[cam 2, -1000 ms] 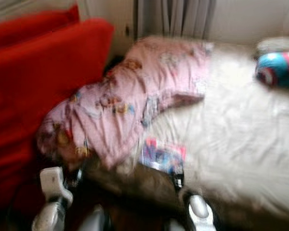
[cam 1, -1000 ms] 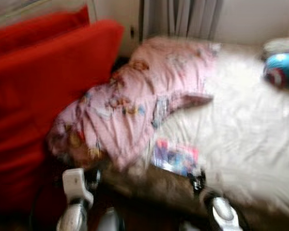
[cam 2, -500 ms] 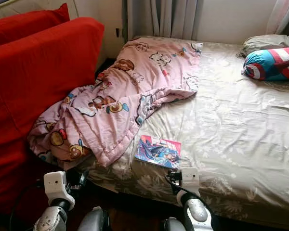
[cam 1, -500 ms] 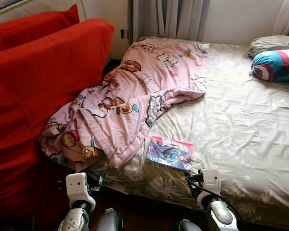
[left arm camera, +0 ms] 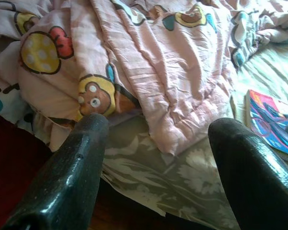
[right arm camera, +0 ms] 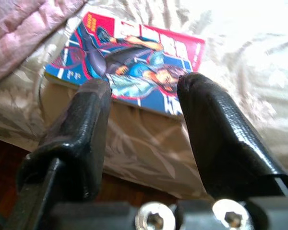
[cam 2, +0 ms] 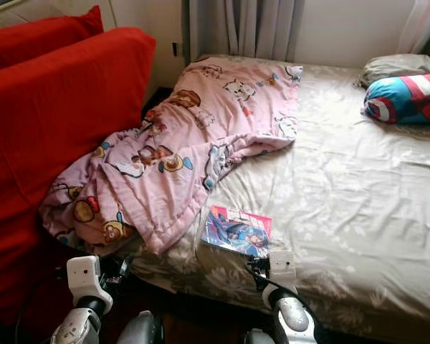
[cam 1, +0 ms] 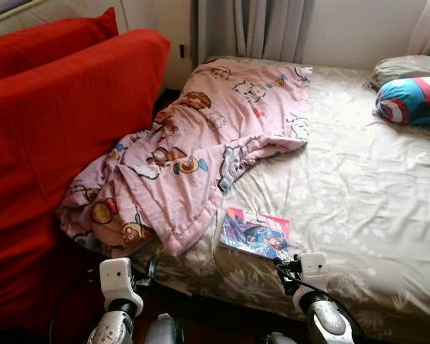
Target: Clean up the room
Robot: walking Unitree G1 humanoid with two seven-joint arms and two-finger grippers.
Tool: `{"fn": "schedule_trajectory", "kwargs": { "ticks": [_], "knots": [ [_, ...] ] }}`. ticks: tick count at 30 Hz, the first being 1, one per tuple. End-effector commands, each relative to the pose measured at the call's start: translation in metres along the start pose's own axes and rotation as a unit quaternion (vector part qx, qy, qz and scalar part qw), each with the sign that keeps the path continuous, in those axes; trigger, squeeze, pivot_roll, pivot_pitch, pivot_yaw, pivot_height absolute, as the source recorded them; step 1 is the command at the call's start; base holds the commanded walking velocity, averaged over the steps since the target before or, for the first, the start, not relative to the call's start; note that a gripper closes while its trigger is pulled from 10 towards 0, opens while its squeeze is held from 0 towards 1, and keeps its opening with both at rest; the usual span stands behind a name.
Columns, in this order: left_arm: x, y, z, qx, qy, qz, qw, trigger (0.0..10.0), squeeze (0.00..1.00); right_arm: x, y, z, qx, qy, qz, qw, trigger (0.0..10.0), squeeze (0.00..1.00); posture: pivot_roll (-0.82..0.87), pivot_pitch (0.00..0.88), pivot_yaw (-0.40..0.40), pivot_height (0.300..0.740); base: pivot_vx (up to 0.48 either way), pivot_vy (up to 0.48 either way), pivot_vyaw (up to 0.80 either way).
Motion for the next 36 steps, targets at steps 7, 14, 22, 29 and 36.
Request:
{"fn": "schedule_trajectory", "kwargs": {
  "ticks": [7, 14, 22, 29, 36],
  "knots": [
    [0.003, -0.008, 0.003, -0.001, 0.004, 0.016, 1.000, 10.0, 0.00, -0.001, -0.001, 0.003, 0.008, 0.011, 0.005, 1.000, 10.0, 0.00, -0.04, 0.109, 0.002, 0.642, 0.368, 0.000, 0.00],
    [0.004, -0.007, 0.002, -0.002, 0.002, 0.012, 1.000, 10.0, 0.00, -0.001, -0.001, 0.003, 0.021, 0.010, 0.004, 1.000, 10.0, 0.00, -0.05, 0.115, 0.002, 0.642, 0.368, 0.000, 0.00],
    [0.001, -0.002, 0.001, -0.002, 0.001, 0.005, 1.000, 10.0, 0.00, -0.002, -0.008, 0.004, 0.025, 0.015, 0.029, 0.999, 10.0, 0.00, -0.04, 0.135, 0.002, 0.642, 0.091, 0.000, 0.00],
    [0.000, 0.005, 0.000, -0.005, -0.003, -0.005, 1.000, 10.0, 0.00, -0.001, -0.012, 0.005, 0.019, 0.014, 0.043, 0.999, 10.0, 0.00, -0.02, 0.166, 0.002, 0.642, 0.000, 0.000, 0.00],
    [0.001, 0.012, -0.004, -0.008, -0.008, -0.016, 1.000, 10.0, 0.00, -0.002, -0.016, 0.007, 0.009, 0.009, 0.059, 0.998, 10.0, 0.00, 0.00, 0.215, 0.009, 0.612, 0.000, 0.000, 0.00]
  ]
}}
Point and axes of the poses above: a point about 5 cm out from each wrist's last joint towards the gripper, its own x axis pointing back from the gripper into the wrist, its own y axis along the axis of the wrist's last joint, z = x × y, the point moved 4 cm from there along -x, pointing out of the wrist towards the gripper, and after that the axes turned 4 degrees about x, right-handed, at the moved point
